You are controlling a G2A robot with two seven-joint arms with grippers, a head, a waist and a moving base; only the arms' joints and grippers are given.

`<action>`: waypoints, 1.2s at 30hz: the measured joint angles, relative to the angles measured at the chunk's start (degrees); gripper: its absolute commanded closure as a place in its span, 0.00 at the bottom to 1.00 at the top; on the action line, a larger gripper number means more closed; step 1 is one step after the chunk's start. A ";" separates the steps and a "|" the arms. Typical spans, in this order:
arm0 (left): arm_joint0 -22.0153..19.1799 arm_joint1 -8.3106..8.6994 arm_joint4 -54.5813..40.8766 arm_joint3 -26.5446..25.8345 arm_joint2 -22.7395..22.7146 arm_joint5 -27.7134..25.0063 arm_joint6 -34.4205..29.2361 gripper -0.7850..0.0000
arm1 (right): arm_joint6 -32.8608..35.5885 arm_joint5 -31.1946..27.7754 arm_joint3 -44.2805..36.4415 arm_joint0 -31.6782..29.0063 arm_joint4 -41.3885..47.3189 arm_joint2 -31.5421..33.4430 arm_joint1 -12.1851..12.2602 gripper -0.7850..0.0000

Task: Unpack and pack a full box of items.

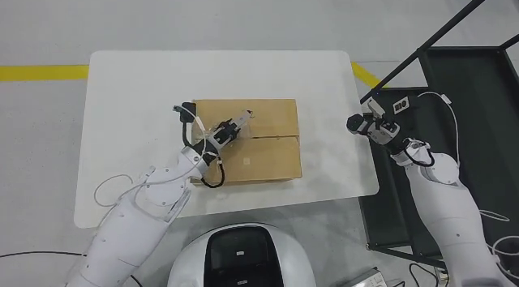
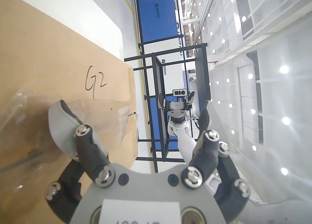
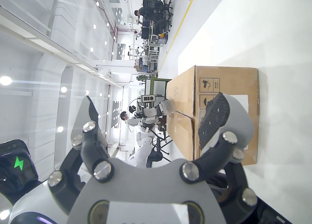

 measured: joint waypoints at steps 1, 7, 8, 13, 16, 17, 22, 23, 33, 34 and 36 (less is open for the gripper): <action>-0.46 -0.22 0.04 0.29 0.41 0.04 0.25 0.00 | 0.02 0.03 0.08 -0.01 0.06 0.09 -0.01 0.00; -3.23 -1.65 0.08 2.90 3.06 0.58 1.09 0.00 | 0.13 0.02 0.23 -0.24 0.32 0.63 -0.07 0.00; -3.75 -1.94 0.07 3.55 3.61 0.72 1.13 0.00 | 0.11 0.07 0.25 -0.28 0.32 0.72 -0.08 0.00; -5.55 -3.14 0.23 5.64 5.88 0.64 1.31 0.00 | 0.11 0.14 0.29 -0.48 0.33 0.99 -0.15 0.00; -6.68 -3.93 0.69 6.79 7.29 0.69 1.67 0.00 | 0.10 0.19 0.20 -0.66 0.29 1.17 -0.18 0.00; -7.13 -4.25 0.85 7.23 7.86 0.74 1.81 0.00 | 0.09 0.16 0.15 -0.81 0.30 1.28 -0.19 0.00; -8.90 -5.62 1.17 8.94 10.15 0.95 2.12 0.00 | -0.14 -0.02 -0.13 -1.61 0.39 1.82 -0.24 0.00; -9.29 -5.95 1.24 9.24 10.66 0.96 2.13 0.00 | -0.21 -0.02 -0.21 -1.80 0.39 1.93 -0.25 0.00; -11.01 -8.14 2.65 8.93 13.39 0.17 2.59 0.00 | -1.16 0.74 -1.72 -2.48 -0.51 1.99 -0.44 0.00; -10.88 -8.22 2.80 8.72 13.39 0.01 2.57 0.00 | -1.28 0.87 -1.89 -2.46 -0.68 1.92 -0.46 0.00; -10.54 -8.35 3.21 8.15 13.32 -0.52 2.21 0.00 | -1.51 1.15 -2.23 -2.37 -1.08 1.73 -0.52 0.00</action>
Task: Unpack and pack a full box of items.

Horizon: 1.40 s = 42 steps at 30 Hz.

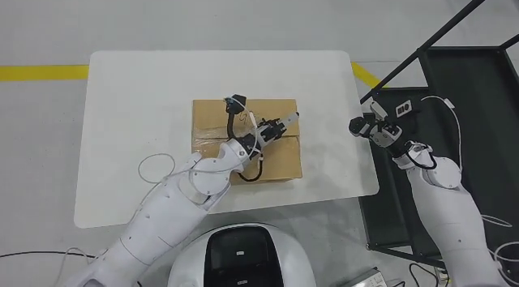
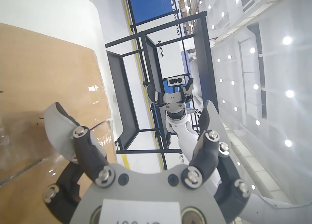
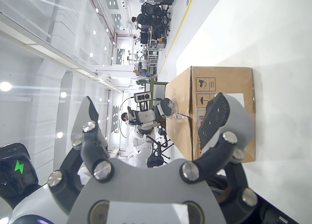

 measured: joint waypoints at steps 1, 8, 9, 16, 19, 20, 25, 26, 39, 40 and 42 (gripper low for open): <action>0.17 -0.04 0.26 -0.27 -0.05 -0.31 -0.16 0.00 | -0.11 0.08 -0.13 0.05 -0.21 -0.08 -0.02 0.00; 2.48 -0.03 2.36 -2.46 -0.69 -3.02 -1.65 0.00 | -0.57 0.48 -0.78 0.27 -1.09 -0.55 -0.20 0.00; 2.81 0.00 2.78 -2.70 -0.79 -3.34 -1.78 0.00 | -0.60 0.52 -0.80 0.27 -1.19 -0.56 -0.21 0.00; 4.78 0.07 5.83 -3.70 -1.87 -5.57 -1.02 0.00 | -0.74 0.86 -1.00 0.44 -1.81 -0.66 -0.31 0.00; 5.86 0.14 6.45 -4.32 -2.78 -7.83 -0.14 0.00 | -0.72 1.11 -1.27 0.75 -2.36 -1.04 -0.38 0.00; 6.45 0.24 6.67 -4.70 -3.22 -9.00 0.06 0.00 | -0.68 1.29 -1.34 0.96 -2.65 -1.28 -0.41 0.00; 8.89 0.71 7.59 -6.53 -4.99 -13.14 -0.24 0.00 | -0.65 1.82 -1.41 1.97 -3.73 -2.29 -0.57 0.00; 9.39 0.81 7.78 -7.01 -5.38 -13.74 -0.48 0.00 | -0.69 1.88 -1.37 2.15 -3.87 -2.47 -0.60 0.00; 10.39 0.69 11.45 -8.68 -6.85 -14.32 -1.10 0.00 | -0.65 1.38 -0.59 1.99 -3.76 -2.35 -0.77 0.00; 10.22 0.62 11.50 -8.31 -6.94 -13.87 -1.09 0.00 | -0.64 1.42 -0.59 2.01 -3.75 -2.41 -0.79 0.00; 9.94 0.48 11.36 -7.42 -7.19 -12.92 -1.08 0.00 | -0.65 1.59 -0.59 2.18 -3.86 -2.62 -0.84 0.00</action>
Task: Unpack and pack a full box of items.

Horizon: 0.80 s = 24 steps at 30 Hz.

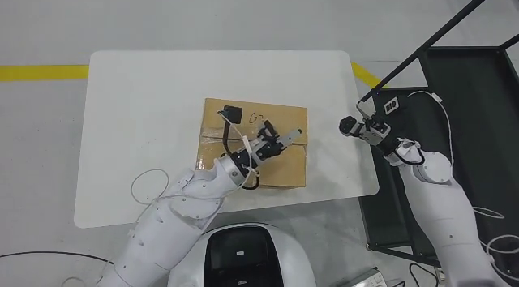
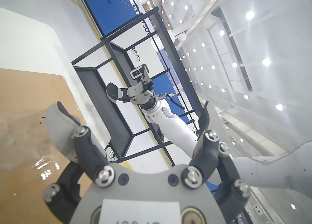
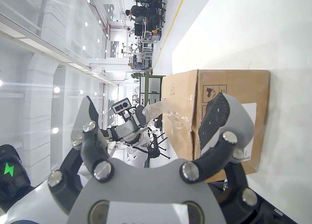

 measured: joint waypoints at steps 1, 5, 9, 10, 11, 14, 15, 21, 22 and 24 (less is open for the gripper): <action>-0.09 -0.04 -0.05 0.34 -0.18 0.31 0.00 0.00 | -0.01 0.09 0.00 0.12 -0.10 -0.09 -0.02 0.00; 0.23 0.06 -0.84 1.07 -1.82 0.76 -0.41 0.00 | 0.10 0.47 0.04 0.84 -0.51 -0.58 -0.11 0.00; 1.48 0.55 -3.03 0.07 -4.42 0.86 -2.73 0.00 | 0.01 0.72 0.08 1.38 -1.02 -0.93 -0.18 0.00; 1.84 0.69 -3.79 -0.29 -5.09 1.11 -3.50 0.00 | 0.01 0.74 0.06 1.47 -1.12 -0.99 -0.19 0.00; 2.37 0.88 -4.86 -0.82 -6.07 1.32 -4.40 0.00 | 0.00 0.79 0.04 1.58 -1.23 -1.08 -0.21 0.00; 4.06 1.41 -7.17 -2.25 -8.69 0.66 -6.03 0.00 | -0.09 1.02 0.03 1.87 -1.69 -1.27 -0.24 0.00; 4.73 1.58 -7.84 -2.76 -9.47 0.17 -6.49 0.00 | -0.15 1.07 -0.01 1.95 -1.87 -1.34 -0.25 0.00; 10.01 2.86 -11.54 -7.93 -14.60 -3.36 -10.40 0.00 | -0.67 1.50 -0.59 2.41 -3.04 -1.79 -0.32 0.00; 10.77 3.02 -11.87 -8.80 -15.21 -3.95 -10.96 0.00 | -0.79 1.57 -0.73 2.45 -3.24 -1.85 -0.32 0.00; 12.55 3.40 -12.50 -10.88 -16.45 -5.42 -12.33 0.00 | -1.06 1.67 -1.11 2.46 -3.61 -1.97 -0.35 0.00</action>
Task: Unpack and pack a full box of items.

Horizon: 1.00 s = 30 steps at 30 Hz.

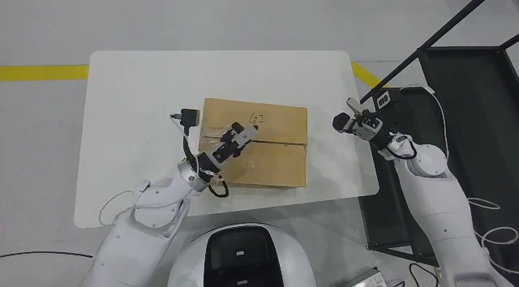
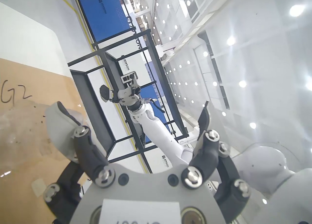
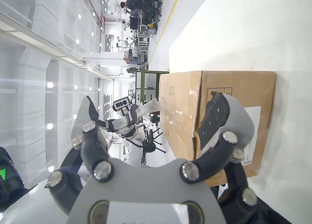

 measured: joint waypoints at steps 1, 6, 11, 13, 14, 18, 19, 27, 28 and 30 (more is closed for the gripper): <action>0.74 0.15 -0.27 -0.90 -0.47 -0.61 -0.59 0.00 | -0.09 0.02 -0.14 -0.03 -0.10 -0.04 -0.01 0.00; 4.10 0.83 -1.33 -5.63 -2.38 -3.66 -3.38 0.00 | -0.53 0.05 -0.63 -0.34 -0.55 -0.08 -0.04 0.00; 5.63 1.12 -2.33 -8.71 -2.60 -5.55 -4.68 0.00 | -0.76 -0.05 -0.90 -0.87 -0.70 0.19 -0.03 0.00; 5.68 1.17 -2.35 -9.14 -2.26 -5.65 -5.29 0.00 | -0.85 -0.05 -0.94 -1.04 -0.70 0.19 -0.05 0.00; 5.45 1.17 -1.97 -9.05 -1.81 -5.11 -5.71 0.00 | -0.94 -0.05 -0.95 -1.13 -0.74 0.14 -0.07 0.00; 2.86 0.86 -0.48 -6.51 0.85 -0.92 -6.67 0.00 | -1.15 -0.08 -0.77 -1.29 -0.69 -0.03 -0.14 0.00; 1.95 0.71 -0.38 -5.60 1.57 0.13 -6.61 0.00 | -1.16 -0.11 -0.68 -1.32 -0.64 -0.04 -0.16 0.00; -7.37 -1.17 -0.99 3.41 8.08 6.65 -3.83 0.00 | -2.50 -0.88 0.10 -2.29 -0.26 1.20 -0.12 0.00; -8.12 -1.38 -0.98 4.24 8.73 6.86 -3.45 0.00 | -2.98 -1.12 0.20 -2.47 -0.37 1.50 -0.10 0.00; -9.58 -1.81 -0.83 5.91 10.05 7.27 -2.64 0.00 | -4.12 -1.93 0.40 -2.96 -0.59 2.33 -0.05 0.00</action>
